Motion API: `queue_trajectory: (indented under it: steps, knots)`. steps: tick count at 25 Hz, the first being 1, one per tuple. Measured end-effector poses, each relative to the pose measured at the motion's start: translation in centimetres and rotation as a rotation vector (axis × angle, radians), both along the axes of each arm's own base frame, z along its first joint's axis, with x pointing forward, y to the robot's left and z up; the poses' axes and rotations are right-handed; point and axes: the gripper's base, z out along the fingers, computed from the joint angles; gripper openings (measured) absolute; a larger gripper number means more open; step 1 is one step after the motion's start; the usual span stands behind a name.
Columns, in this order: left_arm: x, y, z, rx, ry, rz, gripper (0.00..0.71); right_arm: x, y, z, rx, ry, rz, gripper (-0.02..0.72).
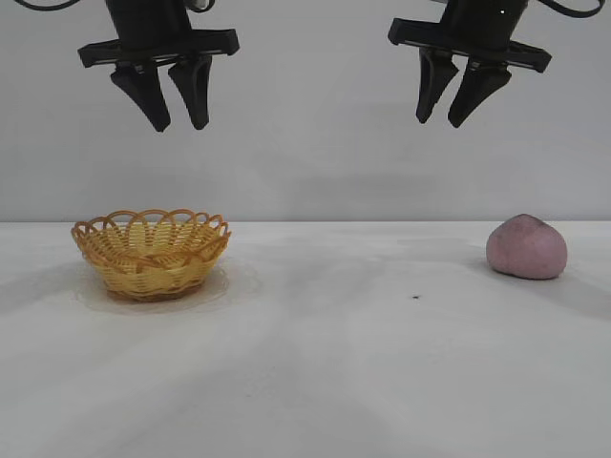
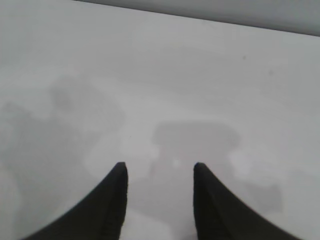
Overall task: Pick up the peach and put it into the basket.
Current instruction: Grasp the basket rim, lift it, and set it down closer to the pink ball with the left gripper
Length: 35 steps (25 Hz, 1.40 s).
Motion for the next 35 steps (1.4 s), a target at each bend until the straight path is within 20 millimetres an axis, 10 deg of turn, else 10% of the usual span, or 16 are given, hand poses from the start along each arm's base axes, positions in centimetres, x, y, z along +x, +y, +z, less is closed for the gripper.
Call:
queue_trajectory:
  steps: [15,30,35]
  knots:
    - [-0.3,0.8,-0.3,0.104,0.036,-0.042,0.351,-0.1,0.0,-0.1,-0.003,0.010,0.004,0.265]
    - [0.5,3.1,-8.7,0.216,0.313,-0.135,0.351,-0.2,0.0,-0.1,-0.008,0.015,0.024,0.265]
    - [0.8,3.7,-10.1,0.118,0.356,-0.126,0.070,-0.2,0.1,-0.1,-0.009,0.015,0.031,0.265]
